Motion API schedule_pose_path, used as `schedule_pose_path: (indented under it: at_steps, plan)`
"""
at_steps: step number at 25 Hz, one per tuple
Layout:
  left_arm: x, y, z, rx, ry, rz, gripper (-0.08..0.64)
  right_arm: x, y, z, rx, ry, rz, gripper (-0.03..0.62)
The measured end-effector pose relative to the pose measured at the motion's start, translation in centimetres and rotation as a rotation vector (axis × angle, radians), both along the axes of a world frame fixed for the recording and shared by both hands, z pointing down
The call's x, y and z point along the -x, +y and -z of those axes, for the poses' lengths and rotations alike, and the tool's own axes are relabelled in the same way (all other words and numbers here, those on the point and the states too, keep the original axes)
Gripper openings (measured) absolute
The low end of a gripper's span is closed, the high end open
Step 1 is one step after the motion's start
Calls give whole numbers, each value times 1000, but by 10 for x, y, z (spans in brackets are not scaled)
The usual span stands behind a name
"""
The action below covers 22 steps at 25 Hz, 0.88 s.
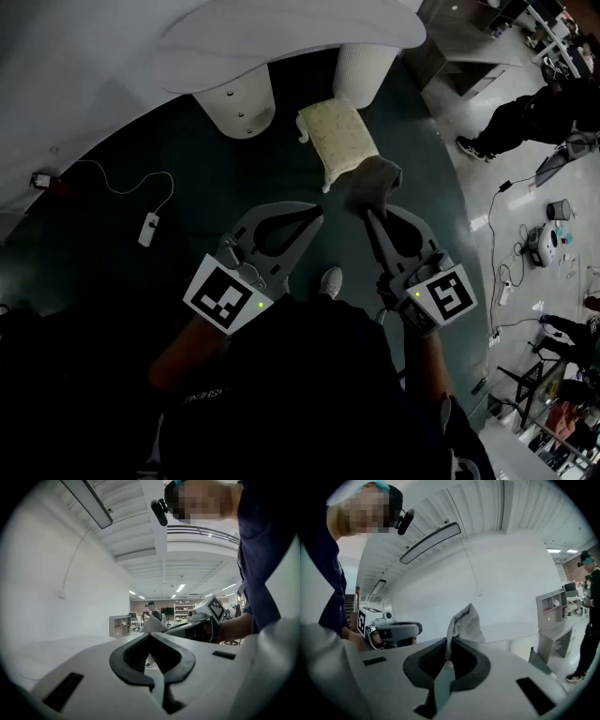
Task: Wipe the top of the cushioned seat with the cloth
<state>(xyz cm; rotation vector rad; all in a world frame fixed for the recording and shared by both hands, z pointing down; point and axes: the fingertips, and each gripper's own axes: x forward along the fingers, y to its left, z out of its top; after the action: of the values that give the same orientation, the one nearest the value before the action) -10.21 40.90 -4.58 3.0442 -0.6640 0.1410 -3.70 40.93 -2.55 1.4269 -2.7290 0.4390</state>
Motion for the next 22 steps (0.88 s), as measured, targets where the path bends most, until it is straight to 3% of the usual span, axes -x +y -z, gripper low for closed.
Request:
schedule_pose_path:
  at_steps: [16,19,22]
  plan:
    - [2,-1,-30,2,14,57,8,-4,3,-21,-26,-9,17,34]
    - [-25,13,-35,-7,13,78,8,-31,17,-24,-37,-5,38,34]
    - [-65,32,-8,-16,10,105,8,-72,37,1,-45,-8,60,34]
